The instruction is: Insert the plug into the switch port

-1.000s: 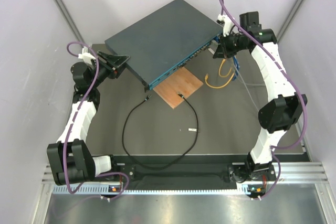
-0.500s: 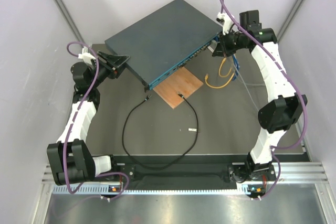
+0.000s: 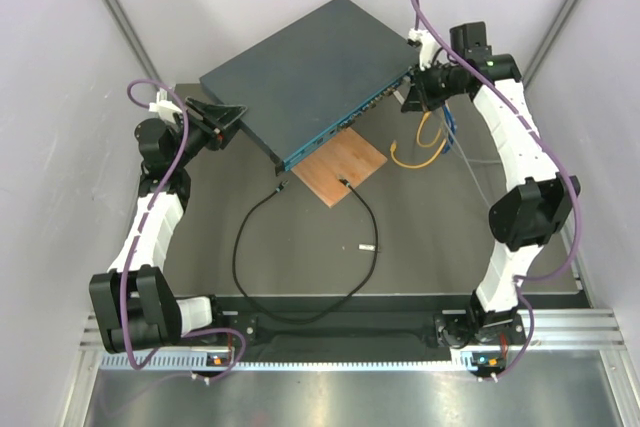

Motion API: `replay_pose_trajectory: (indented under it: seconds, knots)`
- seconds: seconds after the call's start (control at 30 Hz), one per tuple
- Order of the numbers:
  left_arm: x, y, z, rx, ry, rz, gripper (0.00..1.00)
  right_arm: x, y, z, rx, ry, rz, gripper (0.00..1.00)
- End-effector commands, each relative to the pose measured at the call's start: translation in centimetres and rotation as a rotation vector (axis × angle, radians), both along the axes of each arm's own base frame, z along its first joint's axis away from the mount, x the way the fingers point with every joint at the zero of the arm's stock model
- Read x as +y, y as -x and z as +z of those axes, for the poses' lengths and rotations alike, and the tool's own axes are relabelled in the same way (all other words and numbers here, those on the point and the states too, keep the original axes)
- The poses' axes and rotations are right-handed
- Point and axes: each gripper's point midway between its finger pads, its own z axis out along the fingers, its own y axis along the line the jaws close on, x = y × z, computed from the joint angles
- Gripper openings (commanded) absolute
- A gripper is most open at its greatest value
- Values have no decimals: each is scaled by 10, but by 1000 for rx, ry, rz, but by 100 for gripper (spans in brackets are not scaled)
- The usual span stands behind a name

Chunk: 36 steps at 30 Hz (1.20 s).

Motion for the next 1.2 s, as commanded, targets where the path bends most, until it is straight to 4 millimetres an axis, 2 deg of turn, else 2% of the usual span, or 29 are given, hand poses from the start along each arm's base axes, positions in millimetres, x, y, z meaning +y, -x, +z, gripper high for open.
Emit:
replay_pose_trajectory:
  seconds: [0.0, 0.17, 0.3, 0.37, 0.4, 0.73, 1.17]
  knots:
    - [-2, -1, 19, -107, -65, 2, 0, 18, -10, 18, -84, -28, 42, 0]
    - [-1, -2, 18, -104, -65, 5, 0, 19, -9, 25, -107, -30, 45, 0]
    - [-1, -2, 16, -99, -65, 4, 0, 19, -7, 42, -168, -45, 42, 0]
    - [-1, -2, 17, -101, -65, 4, 0, 18, -6, 45, -186, -49, 37, 0]
    - [-2, -2, 17, -99, -63, 1, 0, 18, -5, 54, -216, -55, 37, 0]
    - [-1, -3, 17, -99, -63, 2, 0, 19, -6, 58, -233, -58, 50, 0]
    - [-2, -3, 13, -92, -66, 1, 0, 19, -4, 78, -289, -66, 52, 0]
